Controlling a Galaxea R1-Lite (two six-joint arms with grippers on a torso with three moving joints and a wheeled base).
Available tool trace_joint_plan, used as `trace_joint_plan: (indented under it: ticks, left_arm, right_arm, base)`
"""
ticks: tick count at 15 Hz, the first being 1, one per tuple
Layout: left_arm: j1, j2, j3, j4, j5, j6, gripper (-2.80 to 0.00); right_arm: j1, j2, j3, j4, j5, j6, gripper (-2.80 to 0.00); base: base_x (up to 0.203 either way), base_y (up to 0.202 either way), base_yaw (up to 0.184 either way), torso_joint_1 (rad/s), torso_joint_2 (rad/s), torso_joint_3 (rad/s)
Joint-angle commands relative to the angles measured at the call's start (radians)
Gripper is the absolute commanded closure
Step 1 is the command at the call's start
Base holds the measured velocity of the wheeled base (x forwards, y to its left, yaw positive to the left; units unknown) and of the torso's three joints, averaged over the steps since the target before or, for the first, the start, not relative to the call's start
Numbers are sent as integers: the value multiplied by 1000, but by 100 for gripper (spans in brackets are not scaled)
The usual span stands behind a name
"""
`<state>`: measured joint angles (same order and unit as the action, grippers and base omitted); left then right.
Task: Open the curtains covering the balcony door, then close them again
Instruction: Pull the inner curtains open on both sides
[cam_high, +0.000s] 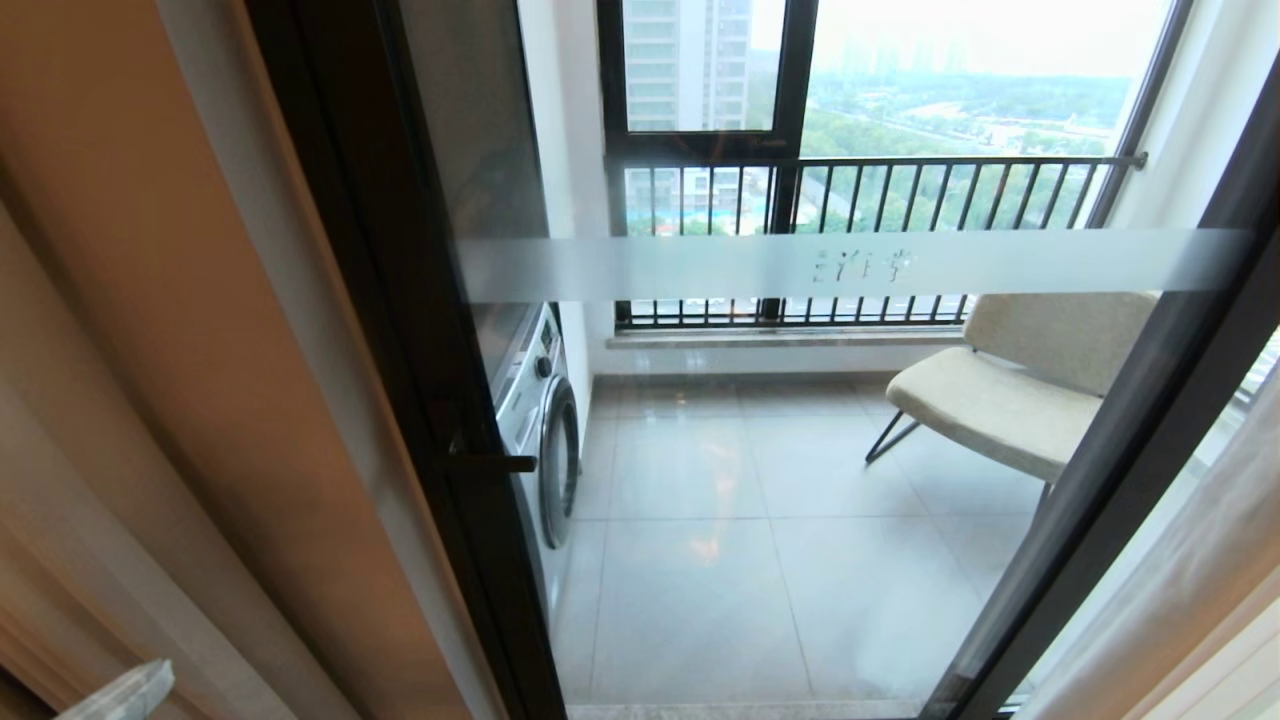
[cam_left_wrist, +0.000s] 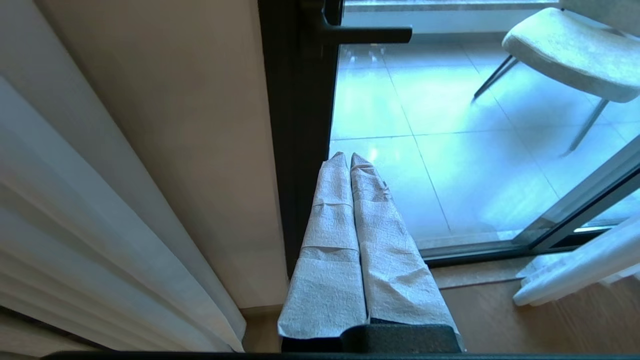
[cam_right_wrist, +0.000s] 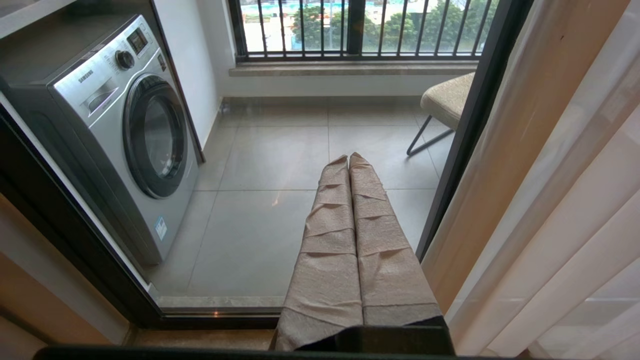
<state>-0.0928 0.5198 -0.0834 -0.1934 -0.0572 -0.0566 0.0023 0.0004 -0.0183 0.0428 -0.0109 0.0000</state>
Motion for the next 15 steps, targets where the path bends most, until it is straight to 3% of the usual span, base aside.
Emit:
trace_joint_plan:
  ticks: [1,7,10,15]
  left_arm:
    - [18,-177,70,17,9,0,0]
    - [90,-418,81,180,77,-1,0]
    - [93,-519,82,181,83,-3,0]
    - [93,-520,83,180,83,-5,0]
  right_arm:
    - [0,0,0,0,0,0,0]
    - [-1,0,0,0,0,0,0]
    - [1,0,0,0,0,0,0]
    - [1,0,0,0,0,0,0]
  base:
    - [0,0,0,0,0,0]
    - [0,0,0,0,0,0]
    - [0,0,0,0,0,0]
    - [0,0,0,0,0,0]
